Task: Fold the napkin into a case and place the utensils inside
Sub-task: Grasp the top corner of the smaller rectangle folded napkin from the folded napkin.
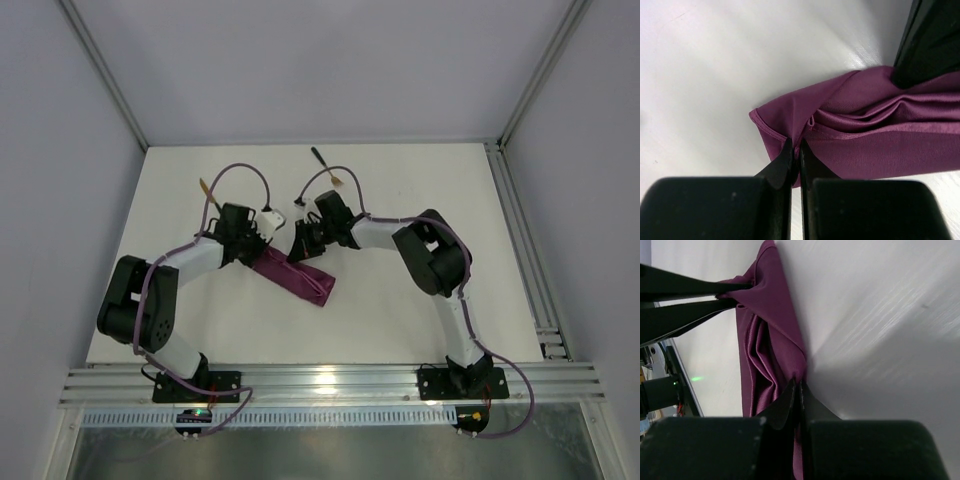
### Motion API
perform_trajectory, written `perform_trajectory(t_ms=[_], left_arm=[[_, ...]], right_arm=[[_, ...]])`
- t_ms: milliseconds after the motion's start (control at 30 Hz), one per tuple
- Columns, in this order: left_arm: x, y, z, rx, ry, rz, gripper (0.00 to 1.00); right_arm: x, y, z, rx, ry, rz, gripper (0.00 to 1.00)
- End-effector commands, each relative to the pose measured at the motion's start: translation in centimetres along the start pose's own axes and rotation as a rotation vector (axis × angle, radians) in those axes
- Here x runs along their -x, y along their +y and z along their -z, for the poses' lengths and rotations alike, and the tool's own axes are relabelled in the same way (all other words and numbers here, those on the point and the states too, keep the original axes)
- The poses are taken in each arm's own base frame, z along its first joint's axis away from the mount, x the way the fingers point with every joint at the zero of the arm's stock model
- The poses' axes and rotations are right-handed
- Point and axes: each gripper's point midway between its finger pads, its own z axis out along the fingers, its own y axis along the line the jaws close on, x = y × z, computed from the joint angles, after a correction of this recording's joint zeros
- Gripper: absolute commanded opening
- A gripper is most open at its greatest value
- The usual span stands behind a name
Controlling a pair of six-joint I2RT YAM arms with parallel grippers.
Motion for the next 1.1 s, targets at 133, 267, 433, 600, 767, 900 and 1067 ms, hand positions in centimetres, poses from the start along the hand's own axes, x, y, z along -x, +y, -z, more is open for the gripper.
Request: perform_trajectory(t_ms=[133,267,433,600,767,900,1067], left_arm=[[-0.4,-0.5,-0.3,-0.041,0.012,-0.015,0.0],[0.1,-0.9,0.0,-0.067,-0.014,-0.056,0.0],[0.5,-0.8,0.1,-0.074,-0.031,-0.086,0.0],[0.5,-0.9,0.2,-0.081,-0.027,-0.1,0.0],[0.5,-0.9,0.1,-0.086,-0.023,-0.098,0.0],[0.6,-0.9,0.0,-0.088,-0.022,-0.09,0.0],[0.8,-1.1,0.0,-0.103,-0.027,-0.077,0.0]], right_arm=[[-1.7,4.1,0.3,0.057,-0.023,-0.027,0.19],[1.1,2.9,1.8,-0.029,-0.104,-0.008,0.39],[4.5,1.6,2.9,-0.098,-0.213,0.052,0.4],[6.1,2.8,3.2,-0.095,-0.283,0.097,0.38],[6.9,5.2,2.9,-0.046,-0.326,0.177,0.31],[6.5,6.7,1.9,0.014,-0.321,0.203,0.25],[5.4,5.8,0.0,0.052,-0.297,0.138,0.26]])
